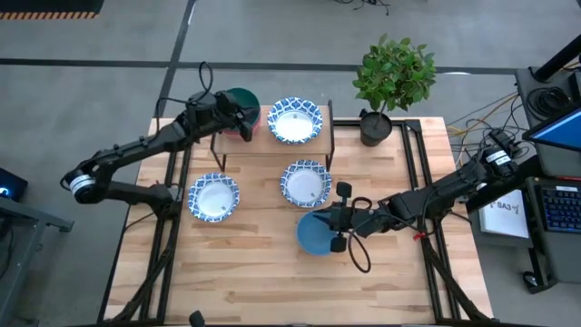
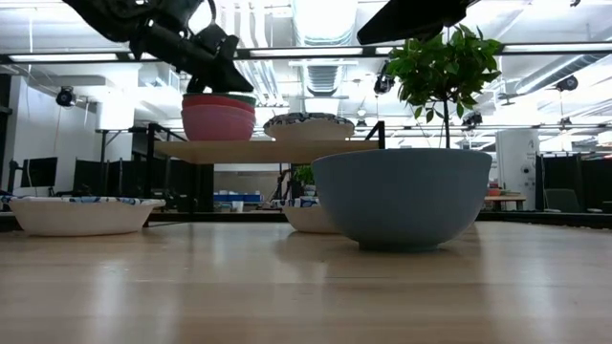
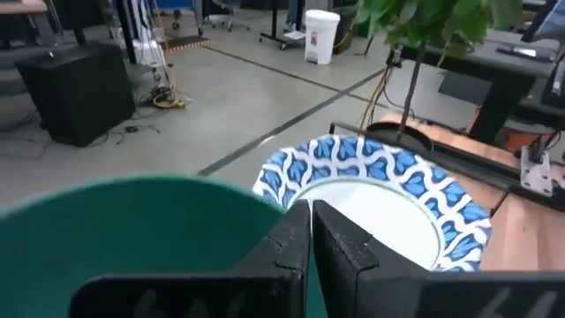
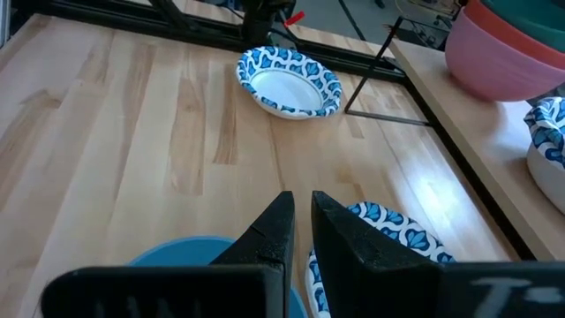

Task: Place and stack bowls onto a shelf
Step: Stack the green bowl on the orange bowl on the shelf

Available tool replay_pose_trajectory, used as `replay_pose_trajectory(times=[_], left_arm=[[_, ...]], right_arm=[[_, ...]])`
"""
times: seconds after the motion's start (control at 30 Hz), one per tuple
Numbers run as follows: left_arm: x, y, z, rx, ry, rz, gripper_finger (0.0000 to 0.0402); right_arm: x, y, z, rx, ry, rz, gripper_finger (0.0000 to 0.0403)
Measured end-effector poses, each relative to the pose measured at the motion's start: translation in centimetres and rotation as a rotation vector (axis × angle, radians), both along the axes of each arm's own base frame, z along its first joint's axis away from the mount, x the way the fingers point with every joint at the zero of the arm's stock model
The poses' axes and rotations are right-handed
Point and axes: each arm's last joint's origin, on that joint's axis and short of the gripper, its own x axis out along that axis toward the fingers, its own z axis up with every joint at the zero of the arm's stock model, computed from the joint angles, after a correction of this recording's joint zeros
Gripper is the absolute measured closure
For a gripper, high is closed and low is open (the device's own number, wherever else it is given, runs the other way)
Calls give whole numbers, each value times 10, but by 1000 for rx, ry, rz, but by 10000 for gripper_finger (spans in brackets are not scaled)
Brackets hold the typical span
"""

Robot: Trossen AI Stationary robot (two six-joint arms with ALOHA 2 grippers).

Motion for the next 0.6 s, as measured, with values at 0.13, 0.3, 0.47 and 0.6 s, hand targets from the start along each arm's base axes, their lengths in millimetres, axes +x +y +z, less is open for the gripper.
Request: replay_pose_trajectory(times=[0.13, 0.3, 0.47, 0.6], left_arm=[[-5, 1, 17, 90, 6, 75, 401], [-10, 10, 23, 256, 166, 369, 401], [-9, 20, 14, 284, 271, 422, 401], [-8, 25, 6, 254, 306, 423, 401]], right_arm=[[0, 0, 0, 0, 0, 0, 369], [0, 0, 0, 0, -1, 0, 369], [0, 0, 0, 2, -5, 0, 369], [0, 0, 0, 2, -5, 0, 369]])
